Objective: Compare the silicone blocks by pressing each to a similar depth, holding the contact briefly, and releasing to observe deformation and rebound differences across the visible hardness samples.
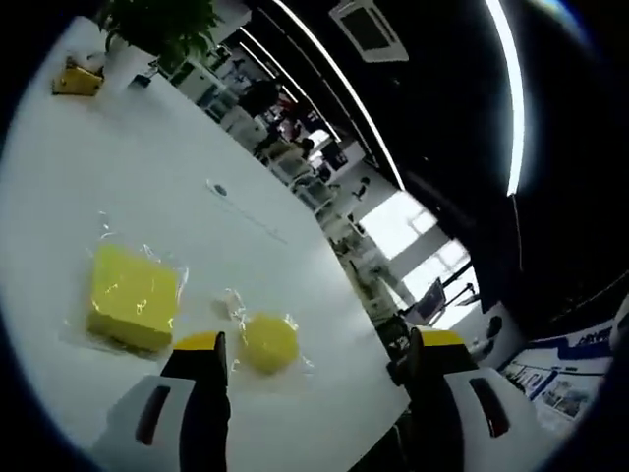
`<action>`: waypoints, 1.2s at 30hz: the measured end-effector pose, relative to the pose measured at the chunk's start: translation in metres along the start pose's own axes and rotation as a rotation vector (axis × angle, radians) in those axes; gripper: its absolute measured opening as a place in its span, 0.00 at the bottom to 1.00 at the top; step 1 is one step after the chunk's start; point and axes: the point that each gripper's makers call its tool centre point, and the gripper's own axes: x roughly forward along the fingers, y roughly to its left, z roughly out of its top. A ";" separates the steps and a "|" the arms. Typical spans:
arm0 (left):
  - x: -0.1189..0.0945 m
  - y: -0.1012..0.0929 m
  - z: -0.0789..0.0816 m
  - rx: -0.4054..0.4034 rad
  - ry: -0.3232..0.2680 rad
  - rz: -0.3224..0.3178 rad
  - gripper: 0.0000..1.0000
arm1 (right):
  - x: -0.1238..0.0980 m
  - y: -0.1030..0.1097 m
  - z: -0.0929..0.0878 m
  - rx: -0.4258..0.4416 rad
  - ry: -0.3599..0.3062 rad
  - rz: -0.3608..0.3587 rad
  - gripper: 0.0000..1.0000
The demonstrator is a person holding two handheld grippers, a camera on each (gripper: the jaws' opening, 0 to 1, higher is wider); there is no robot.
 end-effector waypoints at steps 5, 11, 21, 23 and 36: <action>0.033 0.018 -0.009 -0.036 0.051 0.048 0.78 | 0.001 -0.007 -0.004 0.018 0.017 -0.004 0.82; 0.063 0.036 -0.021 -0.061 0.086 0.089 0.81 | 0.001 -0.021 -0.007 0.038 0.037 -0.015 0.82; 0.095 0.061 -0.025 -0.151 0.055 0.124 0.79 | 0.007 -0.031 -0.012 0.061 0.069 -0.019 0.81; 0.100 0.063 -0.026 -0.170 0.053 0.123 0.78 | 0.008 -0.032 -0.014 0.066 0.079 -0.015 0.80; 0.135 0.077 -0.024 -0.297 0.007 0.125 0.55 | 0.010 -0.044 -0.017 0.080 0.102 -0.023 0.79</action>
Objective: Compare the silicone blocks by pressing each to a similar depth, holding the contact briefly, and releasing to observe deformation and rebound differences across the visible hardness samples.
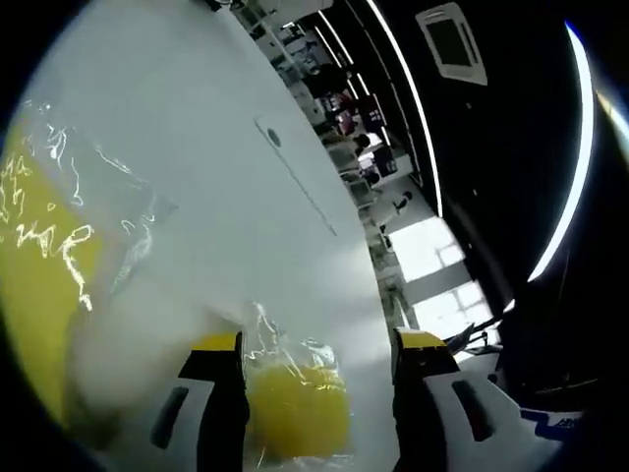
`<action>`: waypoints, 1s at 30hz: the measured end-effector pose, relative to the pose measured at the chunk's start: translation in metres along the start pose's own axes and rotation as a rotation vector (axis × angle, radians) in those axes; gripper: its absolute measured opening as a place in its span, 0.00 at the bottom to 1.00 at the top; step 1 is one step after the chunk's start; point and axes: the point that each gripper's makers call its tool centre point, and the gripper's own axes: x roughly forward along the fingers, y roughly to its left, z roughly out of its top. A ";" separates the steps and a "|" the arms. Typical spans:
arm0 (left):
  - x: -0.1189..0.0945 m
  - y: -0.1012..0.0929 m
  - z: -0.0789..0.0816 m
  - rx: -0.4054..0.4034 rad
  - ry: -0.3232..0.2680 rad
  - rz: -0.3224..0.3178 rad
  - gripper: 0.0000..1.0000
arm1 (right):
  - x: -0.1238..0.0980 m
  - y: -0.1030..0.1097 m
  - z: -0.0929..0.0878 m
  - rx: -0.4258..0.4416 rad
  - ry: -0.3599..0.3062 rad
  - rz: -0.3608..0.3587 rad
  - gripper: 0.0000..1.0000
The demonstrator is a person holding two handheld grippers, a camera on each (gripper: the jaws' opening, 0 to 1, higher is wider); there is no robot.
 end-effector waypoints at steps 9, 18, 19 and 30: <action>0.000 0.027 -0.002 -0.044 0.033 0.081 0.19 | 0.002 -0.001 -0.001 0.012 -0.012 0.008 0.76; 0.001 0.030 -0.002 -0.054 0.030 0.091 0.04 | 0.001 -0.001 0.001 0.010 -0.029 0.010 0.72; 0.001 0.029 -0.002 -0.048 0.027 0.087 0.01 | 0.001 -0.001 0.002 0.011 -0.036 0.013 0.72; -0.002 0.024 -0.002 0.009 0.062 0.114 0.00 | -0.004 -0.001 0.000 0.014 -0.031 0.007 0.71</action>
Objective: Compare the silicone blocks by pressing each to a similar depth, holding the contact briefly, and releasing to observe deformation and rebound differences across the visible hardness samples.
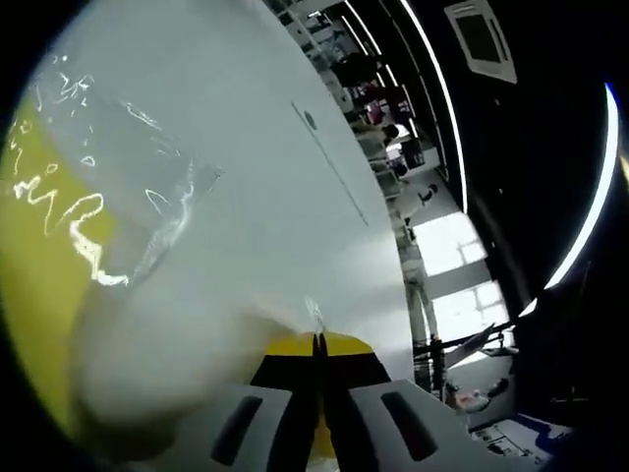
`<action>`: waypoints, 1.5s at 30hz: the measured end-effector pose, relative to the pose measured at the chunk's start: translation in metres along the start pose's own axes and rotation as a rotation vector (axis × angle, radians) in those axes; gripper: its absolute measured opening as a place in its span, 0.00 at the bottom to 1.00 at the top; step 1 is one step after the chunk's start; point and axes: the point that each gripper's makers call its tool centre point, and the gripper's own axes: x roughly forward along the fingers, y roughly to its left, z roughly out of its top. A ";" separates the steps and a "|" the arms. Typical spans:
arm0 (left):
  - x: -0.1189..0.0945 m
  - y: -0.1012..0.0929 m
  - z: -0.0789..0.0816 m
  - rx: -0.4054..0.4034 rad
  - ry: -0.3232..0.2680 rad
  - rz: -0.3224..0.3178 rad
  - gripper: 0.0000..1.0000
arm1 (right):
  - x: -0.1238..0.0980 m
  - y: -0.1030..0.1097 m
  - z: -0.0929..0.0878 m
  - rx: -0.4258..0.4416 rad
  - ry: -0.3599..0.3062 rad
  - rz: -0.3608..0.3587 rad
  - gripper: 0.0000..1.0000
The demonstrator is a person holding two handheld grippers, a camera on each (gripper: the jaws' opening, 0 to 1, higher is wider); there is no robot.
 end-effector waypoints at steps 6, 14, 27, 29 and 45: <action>-0.005 -0.008 -0.001 0.256 0.016 0.033 0.00 | -0.003 0.003 0.000 0.003 0.005 0.003 0.70; -0.018 -0.043 -0.002 0.545 0.013 -0.025 0.00 | -0.004 0.009 0.003 -0.009 0.011 0.020 0.69; -0.050 -0.083 -0.022 0.885 0.057 -0.095 0.00 | -0.003 0.030 0.012 -0.063 0.017 0.049 0.69; -0.057 -0.089 -0.024 0.916 0.049 -0.110 0.00 | -0.003 0.034 0.014 -0.076 0.015 0.054 0.69; -0.111 -0.110 -0.033 1.081 0.037 -0.173 0.00 | 0.002 0.071 0.025 -0.162 0.023 0.109 0.68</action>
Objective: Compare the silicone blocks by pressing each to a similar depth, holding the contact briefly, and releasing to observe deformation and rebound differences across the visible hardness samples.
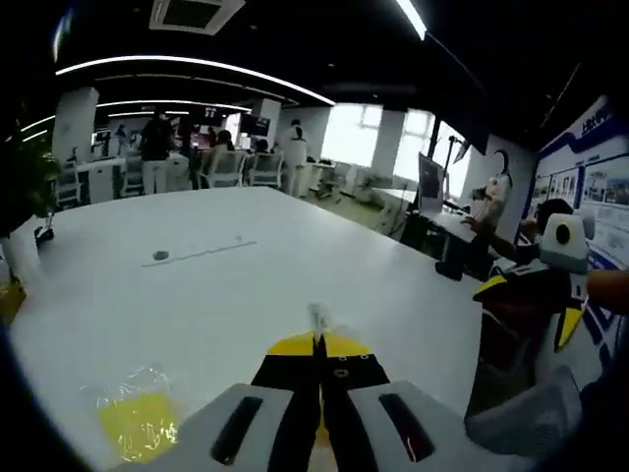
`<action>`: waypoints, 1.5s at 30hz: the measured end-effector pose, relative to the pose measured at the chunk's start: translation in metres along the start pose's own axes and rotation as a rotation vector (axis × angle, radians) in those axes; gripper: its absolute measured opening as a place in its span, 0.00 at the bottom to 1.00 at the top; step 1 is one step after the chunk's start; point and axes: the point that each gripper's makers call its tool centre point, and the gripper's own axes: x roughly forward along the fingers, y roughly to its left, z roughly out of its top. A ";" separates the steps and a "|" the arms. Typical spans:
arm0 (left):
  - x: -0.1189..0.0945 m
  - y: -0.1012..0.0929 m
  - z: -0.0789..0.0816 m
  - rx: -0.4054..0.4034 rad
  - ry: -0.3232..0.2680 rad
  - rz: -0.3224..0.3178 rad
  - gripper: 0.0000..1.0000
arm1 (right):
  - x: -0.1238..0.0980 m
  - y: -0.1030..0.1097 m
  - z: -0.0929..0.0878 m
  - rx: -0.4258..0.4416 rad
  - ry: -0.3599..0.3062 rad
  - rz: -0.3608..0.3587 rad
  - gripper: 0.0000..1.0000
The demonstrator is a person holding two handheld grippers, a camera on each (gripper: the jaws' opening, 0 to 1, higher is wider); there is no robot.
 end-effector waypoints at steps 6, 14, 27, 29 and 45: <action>-0.017 0.002 0.004 0.022 -0.001 -0.005 0.00 | 0.008 0.012 0.012 -0.037 -0.017 0.027 0.69; -0.043 0.006 0.009 0.028 0.003 -0.020 0.00 | 0.021 0.028 0.020 -0.074 -0.011 0.076 0.68; -0.086 -0.001 0.058 0.093 -0.064 -0.061 0.00 | 0.040 0.041 0.048 -0.150 -0.001 0.151 0.70; -0.091 -0.003 0.068 0.106 -0.078 -0.071 0.00 | 0.043 0.041 0.053 -0.170 -0.004 0.154 0.70; -0.106 -0.023 0.099 0.178 -0.093 -0.150 0.00 | 0.070 0.047 0.075 -0.289 0.069 0.240 0.76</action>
